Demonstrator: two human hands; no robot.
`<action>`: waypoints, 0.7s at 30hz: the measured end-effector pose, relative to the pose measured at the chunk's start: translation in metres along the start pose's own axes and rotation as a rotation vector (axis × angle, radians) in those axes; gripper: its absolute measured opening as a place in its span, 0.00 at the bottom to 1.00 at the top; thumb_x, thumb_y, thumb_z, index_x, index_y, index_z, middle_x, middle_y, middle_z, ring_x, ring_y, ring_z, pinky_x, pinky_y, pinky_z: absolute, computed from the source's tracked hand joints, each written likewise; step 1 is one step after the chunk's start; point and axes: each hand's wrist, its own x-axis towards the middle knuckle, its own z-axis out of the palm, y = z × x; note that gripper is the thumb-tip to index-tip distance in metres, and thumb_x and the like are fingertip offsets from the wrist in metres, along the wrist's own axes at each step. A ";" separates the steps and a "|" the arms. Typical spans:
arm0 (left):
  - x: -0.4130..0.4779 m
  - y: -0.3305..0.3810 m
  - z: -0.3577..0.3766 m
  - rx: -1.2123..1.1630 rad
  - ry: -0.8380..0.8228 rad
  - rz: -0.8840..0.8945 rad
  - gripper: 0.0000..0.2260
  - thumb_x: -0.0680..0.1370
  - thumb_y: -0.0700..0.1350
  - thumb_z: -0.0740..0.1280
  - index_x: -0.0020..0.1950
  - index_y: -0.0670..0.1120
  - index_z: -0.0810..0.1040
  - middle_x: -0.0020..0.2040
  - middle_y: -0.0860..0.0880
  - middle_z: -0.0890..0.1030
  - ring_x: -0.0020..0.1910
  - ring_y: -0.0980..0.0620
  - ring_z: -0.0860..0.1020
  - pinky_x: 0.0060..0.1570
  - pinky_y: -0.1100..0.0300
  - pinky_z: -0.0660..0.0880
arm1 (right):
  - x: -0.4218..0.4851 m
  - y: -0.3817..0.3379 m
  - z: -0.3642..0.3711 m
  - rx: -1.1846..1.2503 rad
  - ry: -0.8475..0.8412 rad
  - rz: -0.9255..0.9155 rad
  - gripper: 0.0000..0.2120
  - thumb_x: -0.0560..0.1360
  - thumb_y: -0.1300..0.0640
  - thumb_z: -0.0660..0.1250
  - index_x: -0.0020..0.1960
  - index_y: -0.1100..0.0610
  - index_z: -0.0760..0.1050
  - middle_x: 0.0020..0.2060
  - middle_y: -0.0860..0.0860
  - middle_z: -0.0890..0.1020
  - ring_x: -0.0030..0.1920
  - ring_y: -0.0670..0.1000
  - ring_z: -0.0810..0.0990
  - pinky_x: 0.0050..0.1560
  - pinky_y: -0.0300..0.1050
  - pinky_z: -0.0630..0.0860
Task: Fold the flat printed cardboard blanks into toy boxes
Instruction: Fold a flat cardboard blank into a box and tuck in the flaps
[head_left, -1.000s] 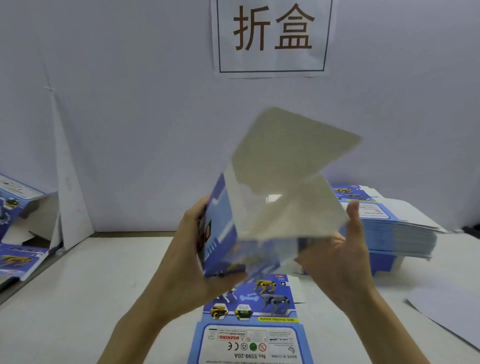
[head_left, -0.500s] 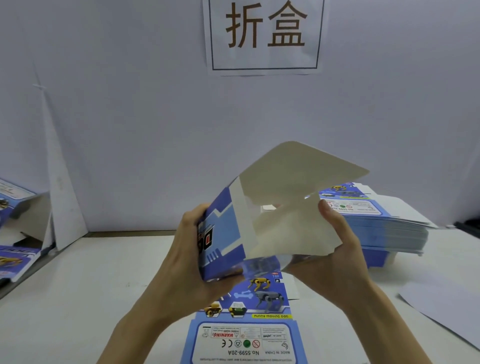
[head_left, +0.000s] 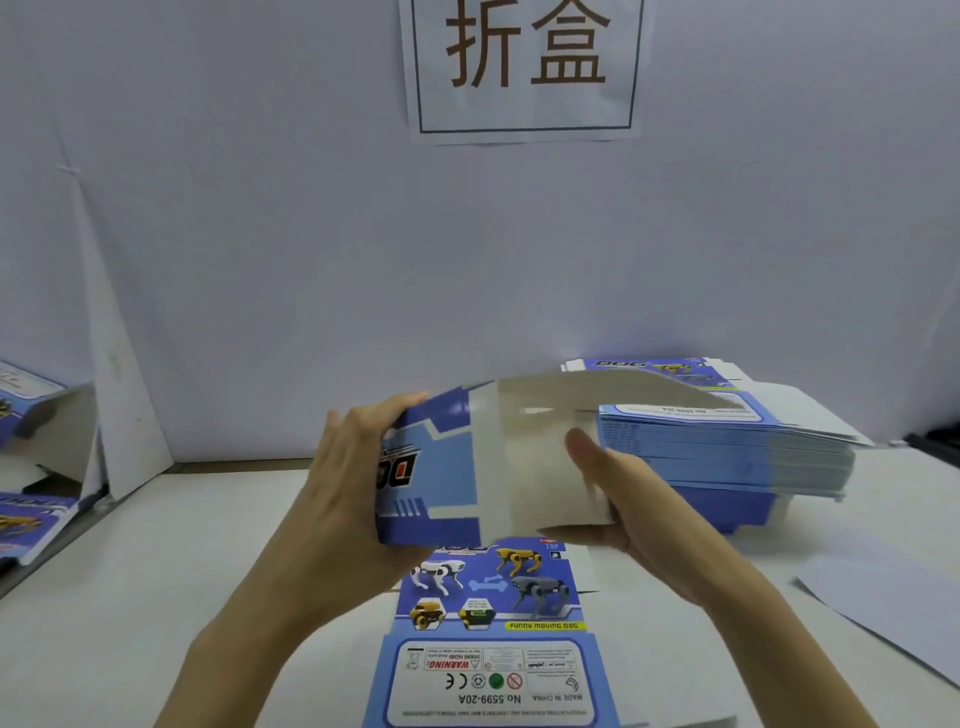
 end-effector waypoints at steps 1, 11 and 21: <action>0.000 0.000 0.000 -0.011 -0.010 -0.023 0.40 0.63 0.57 0.75 0.68 0.65 0.55 0.62 0.73 0.62 0.60 0.53 0.71 0.51 0.69 0.77 | 0.000 -0.001 0.000 -0.074 0.035 0.011 0.18 0.68 0.37 0.65 0.43 0.50 0.84 0.42 0.53 0.85 0.45 0.51 0.85 0.43 0.45 0.82; 0.011 0.029 0.019 -0.529 -0.175 -0.506 0.59 0.48 0.72 0.71 0.75 0.60 0.51 0.74 0.64 0.52 0.67 0.74 0.60 0.64 0.67 0.68 | 0.003 -0.001 0.008 -0.370 0.600 -0.010 0.20 0.80 0.59 0.59 0.33 0.67 0.69 0.30 0.58 0.73 0.19 0.45 0.76 0.18 0.37 0.70; 0.011 0.017 0.022 -0.776 -0.078 -0.585 0.50 0.50 0.73 0.73 0.70 0.63 0.64 0.55 0.62 0.81 0.45 0.64 0.81 0.34 0.73 0.75 | 0.001 0.000 0.018 -0.697 0.436 -0.126 0.23 0.81 0.53 0.58 0.31 0.63 0.69 0.26 0.56 0.75 0.29 0.53 0.76 0.34 0.49 0.76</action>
